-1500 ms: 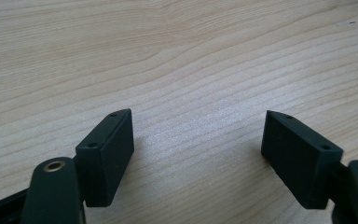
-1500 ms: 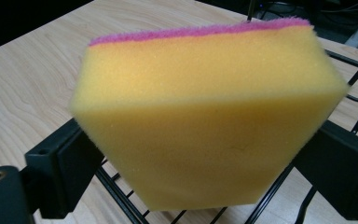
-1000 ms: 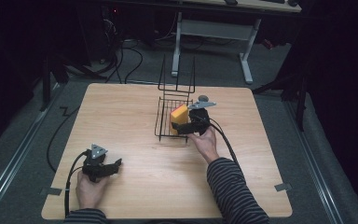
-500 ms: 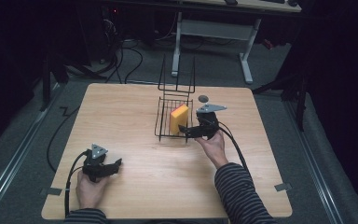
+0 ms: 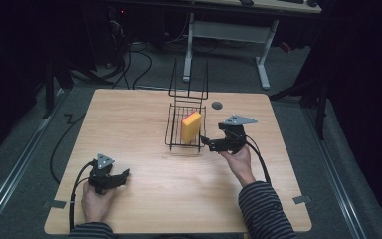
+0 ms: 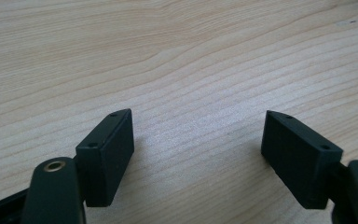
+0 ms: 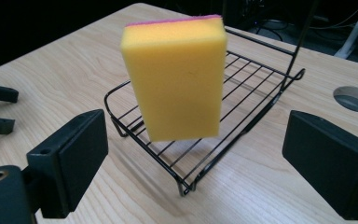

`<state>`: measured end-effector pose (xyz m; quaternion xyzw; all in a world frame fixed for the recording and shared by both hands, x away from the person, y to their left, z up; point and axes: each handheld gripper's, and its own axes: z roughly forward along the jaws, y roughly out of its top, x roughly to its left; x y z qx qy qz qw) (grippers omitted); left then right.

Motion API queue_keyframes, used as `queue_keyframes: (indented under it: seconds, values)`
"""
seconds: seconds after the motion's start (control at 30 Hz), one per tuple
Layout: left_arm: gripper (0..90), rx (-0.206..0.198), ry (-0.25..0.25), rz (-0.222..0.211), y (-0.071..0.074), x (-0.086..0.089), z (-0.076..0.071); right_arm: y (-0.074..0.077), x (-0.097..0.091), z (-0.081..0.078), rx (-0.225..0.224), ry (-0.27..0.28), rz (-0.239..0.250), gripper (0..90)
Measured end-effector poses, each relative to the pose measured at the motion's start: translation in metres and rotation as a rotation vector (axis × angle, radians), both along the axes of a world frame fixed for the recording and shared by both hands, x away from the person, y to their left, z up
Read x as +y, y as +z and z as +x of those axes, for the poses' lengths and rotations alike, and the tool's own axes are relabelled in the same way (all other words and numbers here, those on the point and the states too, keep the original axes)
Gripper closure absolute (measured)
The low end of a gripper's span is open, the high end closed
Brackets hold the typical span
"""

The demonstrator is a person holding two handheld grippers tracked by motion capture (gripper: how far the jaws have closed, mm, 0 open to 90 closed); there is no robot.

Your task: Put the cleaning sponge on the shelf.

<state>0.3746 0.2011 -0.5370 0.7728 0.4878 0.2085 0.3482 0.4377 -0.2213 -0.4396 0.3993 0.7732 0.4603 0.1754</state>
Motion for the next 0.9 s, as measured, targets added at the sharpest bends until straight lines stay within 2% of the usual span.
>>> queue_keyframes:
  seconds: [0.17, 0.2, 0.5, 0.6, 0.63, 0.7, 0.9]
  values:
    - [25.9, 0.000, 0.000, 0.000, 0.000, 0.000, 0.000, 0.003, -0.008, -0.006, -0.004, -0.005, -0.008, 7.0]
    - [25.9, -0.002, 0.001, 0.000, 0.000, 0.000, 0.000, 0.005, -0.010, -0.009, 0.001, -0.004, 0.004, 7.0]
    - [25.9, -0.002, 0.001, 0.000, 0.000, 0.000, 0.000, 0.012, -0.015, -0.018, -0.007, 0.002, 0.007, 7.2]
    - [25.9, -0.002, 0.001, 0.000, 0.000, 0.000, 0.000, 0.012, -0.019, -0.021, -0.010, -0.016, 0.020, 9.4]
    - [25.9, -0.001, 0.000, 0.000, 0.000, 0.000, 0.000, 0.011, -0.022, -0.023, 0.007, -0.025, 0.017, 9.4]
    - [25.9, -0.001, 0.000, 0.000, 0.000, 0.000, 0.000, 0.011, -0.025, -0.025, 0.009, -0.029, 0.005, 9.3]
    - [25.9, -0.001, 0.000, 0.000, 0.000, 0.000, 0.000, 0.014, -0.033, -0.034, -0.009, -0.044, 0.031, 10.1]
